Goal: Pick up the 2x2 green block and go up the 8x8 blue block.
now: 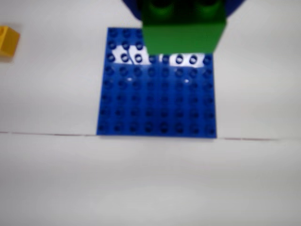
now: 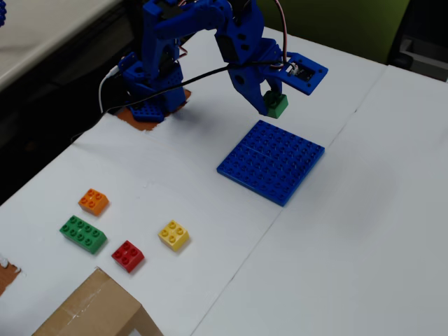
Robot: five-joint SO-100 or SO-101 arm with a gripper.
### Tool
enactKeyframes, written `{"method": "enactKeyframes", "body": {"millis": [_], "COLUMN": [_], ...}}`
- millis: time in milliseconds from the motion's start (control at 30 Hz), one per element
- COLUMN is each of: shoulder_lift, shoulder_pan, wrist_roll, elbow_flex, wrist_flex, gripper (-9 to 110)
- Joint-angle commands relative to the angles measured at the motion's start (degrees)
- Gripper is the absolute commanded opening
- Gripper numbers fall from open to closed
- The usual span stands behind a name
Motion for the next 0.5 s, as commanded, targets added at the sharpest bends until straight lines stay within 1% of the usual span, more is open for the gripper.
{"method": "enactKeyframes", "body": {"millis": [0,467], "shoulder_lift": [1.05,1.05], "shoulder_pan": [0.00,-0.18], "wrist_roll": [0.18,0.18], "elbow_flex": [-0.18,-0.18], "wrist_flex": [2.20,1.93], "gripper": [12,12]}}
